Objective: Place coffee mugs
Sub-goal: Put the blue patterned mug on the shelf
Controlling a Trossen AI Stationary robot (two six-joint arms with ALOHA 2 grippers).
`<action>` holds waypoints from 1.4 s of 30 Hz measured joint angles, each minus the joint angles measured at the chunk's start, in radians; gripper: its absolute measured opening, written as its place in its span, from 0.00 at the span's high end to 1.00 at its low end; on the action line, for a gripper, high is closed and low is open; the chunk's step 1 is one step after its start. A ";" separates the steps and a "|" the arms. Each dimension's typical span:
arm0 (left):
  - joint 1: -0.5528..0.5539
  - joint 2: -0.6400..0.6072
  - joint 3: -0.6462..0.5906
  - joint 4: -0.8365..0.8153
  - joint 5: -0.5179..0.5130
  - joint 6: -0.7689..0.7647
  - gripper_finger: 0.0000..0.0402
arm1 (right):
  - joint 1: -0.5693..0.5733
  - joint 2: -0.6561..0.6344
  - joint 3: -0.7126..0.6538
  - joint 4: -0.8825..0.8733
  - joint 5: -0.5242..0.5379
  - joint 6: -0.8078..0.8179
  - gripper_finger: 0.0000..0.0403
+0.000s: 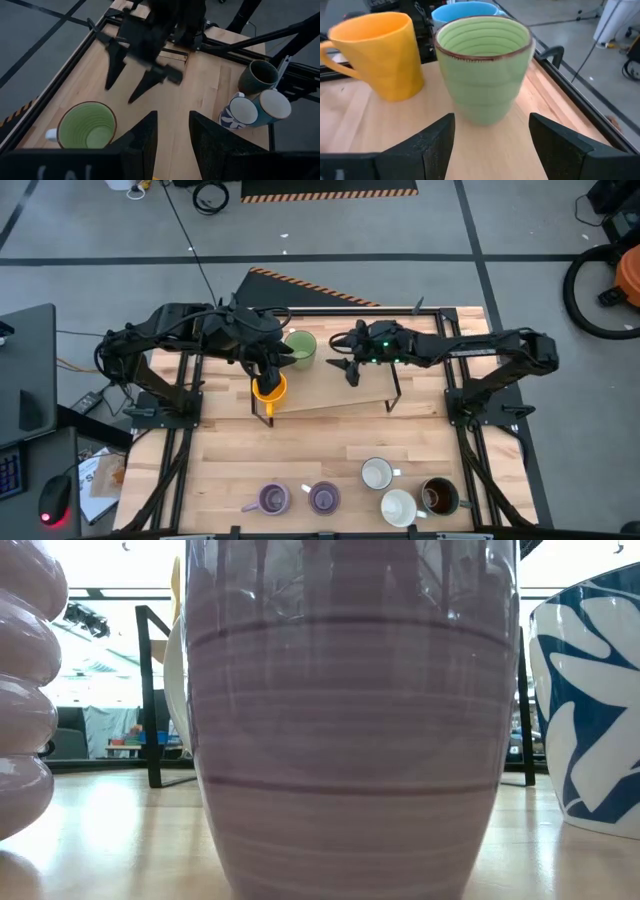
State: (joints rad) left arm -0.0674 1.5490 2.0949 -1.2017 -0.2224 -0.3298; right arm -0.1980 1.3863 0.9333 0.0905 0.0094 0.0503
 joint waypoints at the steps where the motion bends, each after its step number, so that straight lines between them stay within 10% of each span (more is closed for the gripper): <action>1: 0.000 0.000 0.000 -0.001 -0.001 0.000 0.71 | 0.004 -0.027 0.000 -0.036 -0.002 0.013 0.35; 14: 0.007 0.000 0.000 0.000 -0.001 0.025 0.71 | 0.287 -0.264 0.001 -0.351 0.092 0.176 0.36; 27: 0.009 0.000 0.000 0.001 -0.002 0.133 0.71 | 0.593 -0.074 0.292 -0.854 0.161 0.258 0.39; 42: 0.007 0.000 0.000 0.000 -0.001 0.164 0.71 | 0.742 -0.018 0.409 -1.221 -0.009 1.153 0.43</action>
State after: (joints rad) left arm -0.0601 1.5494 2.0945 -1.2018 -0.2238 -0.1658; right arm 0.5440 1.3684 1.3426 -1.1306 0.0000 1.2030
